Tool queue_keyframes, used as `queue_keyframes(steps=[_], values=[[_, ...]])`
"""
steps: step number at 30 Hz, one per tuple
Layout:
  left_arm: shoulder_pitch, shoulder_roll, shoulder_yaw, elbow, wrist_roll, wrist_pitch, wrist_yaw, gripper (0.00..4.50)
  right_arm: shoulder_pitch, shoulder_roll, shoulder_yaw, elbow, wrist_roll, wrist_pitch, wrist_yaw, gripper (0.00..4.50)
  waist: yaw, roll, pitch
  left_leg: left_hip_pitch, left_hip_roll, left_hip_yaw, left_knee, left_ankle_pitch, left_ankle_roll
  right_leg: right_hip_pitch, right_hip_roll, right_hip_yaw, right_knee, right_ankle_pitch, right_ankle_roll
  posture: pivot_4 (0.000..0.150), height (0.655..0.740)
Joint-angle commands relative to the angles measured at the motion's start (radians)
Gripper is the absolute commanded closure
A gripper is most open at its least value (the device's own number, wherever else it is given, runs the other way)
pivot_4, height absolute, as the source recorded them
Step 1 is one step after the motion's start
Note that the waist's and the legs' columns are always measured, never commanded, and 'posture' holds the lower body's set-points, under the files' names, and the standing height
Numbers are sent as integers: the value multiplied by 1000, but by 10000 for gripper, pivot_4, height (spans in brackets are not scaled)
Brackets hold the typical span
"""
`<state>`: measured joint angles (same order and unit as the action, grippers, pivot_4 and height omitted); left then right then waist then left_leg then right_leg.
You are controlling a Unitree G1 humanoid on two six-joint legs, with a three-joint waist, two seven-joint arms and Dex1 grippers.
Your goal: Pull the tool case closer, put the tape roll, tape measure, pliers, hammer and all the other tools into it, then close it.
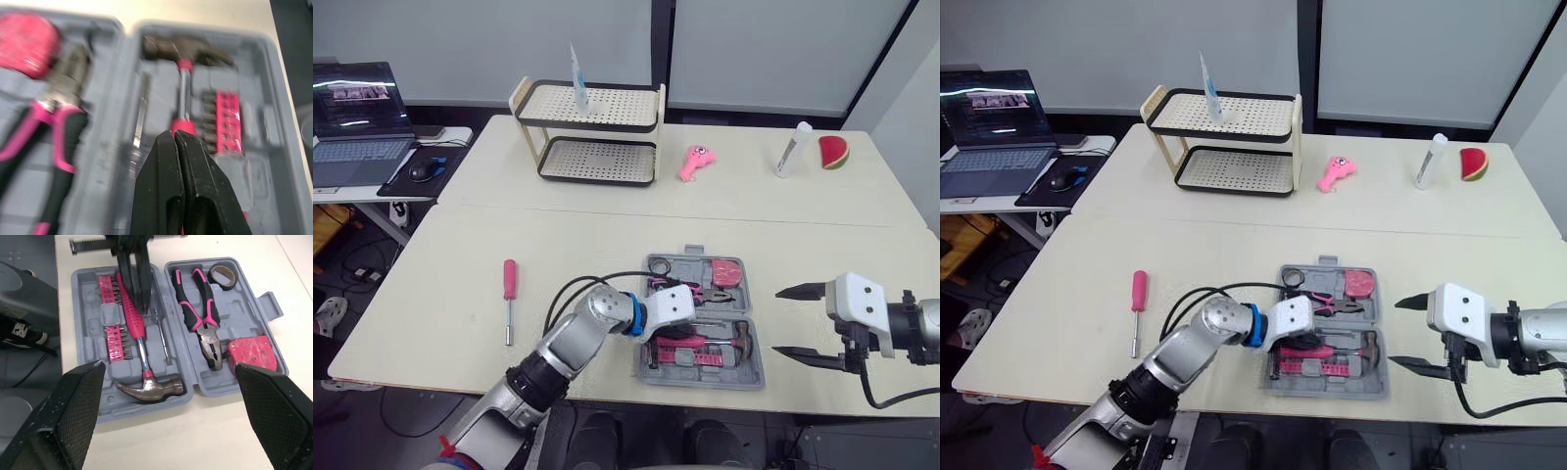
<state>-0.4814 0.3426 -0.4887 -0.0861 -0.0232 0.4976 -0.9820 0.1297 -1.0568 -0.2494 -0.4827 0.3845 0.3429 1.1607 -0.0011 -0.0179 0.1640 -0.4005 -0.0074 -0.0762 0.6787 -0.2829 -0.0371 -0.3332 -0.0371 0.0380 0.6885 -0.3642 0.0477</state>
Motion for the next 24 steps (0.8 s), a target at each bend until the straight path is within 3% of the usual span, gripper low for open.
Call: queue_keyframes(steps=[1,10,13,17,24], values=[[23,45,177,-136,-111,2,7,44861,-40,8,-7,-12,20,-18,0,0,-1,0,0,0,0,0,0,0,0,0,0,0,0,0,0,1500,7290],[235,156,647,-275,-250,19,201,44861,-132,15,-6,11,51,5,-14,0,-3,1,0,1,1,0,-1,0,0,0,-1,1,-1,0,0,1500,7290],[330,186,842,-243,-284,11,267,44861,-149,21,-2,37,49,2,-15,0,-2,1,0,1,1,-1,-1,0,0,0,-1,0,0,0,0,1500,7290],[514,255,1102,-106,-333,-55,235,44861,-141,28,8,76,35,-31,5,0,-5,1,0,1,1,-1,-2,0,0,-1,-3,0,-1,0,0,1500,7290],[666,255,1287,102,-420,-79,250,23299,-63,65,-59,141,27,-66,-24,0,4,1,0,1,0,-3,-3,0,0,0,-6,-1,-1,0,0,1500,7290]])
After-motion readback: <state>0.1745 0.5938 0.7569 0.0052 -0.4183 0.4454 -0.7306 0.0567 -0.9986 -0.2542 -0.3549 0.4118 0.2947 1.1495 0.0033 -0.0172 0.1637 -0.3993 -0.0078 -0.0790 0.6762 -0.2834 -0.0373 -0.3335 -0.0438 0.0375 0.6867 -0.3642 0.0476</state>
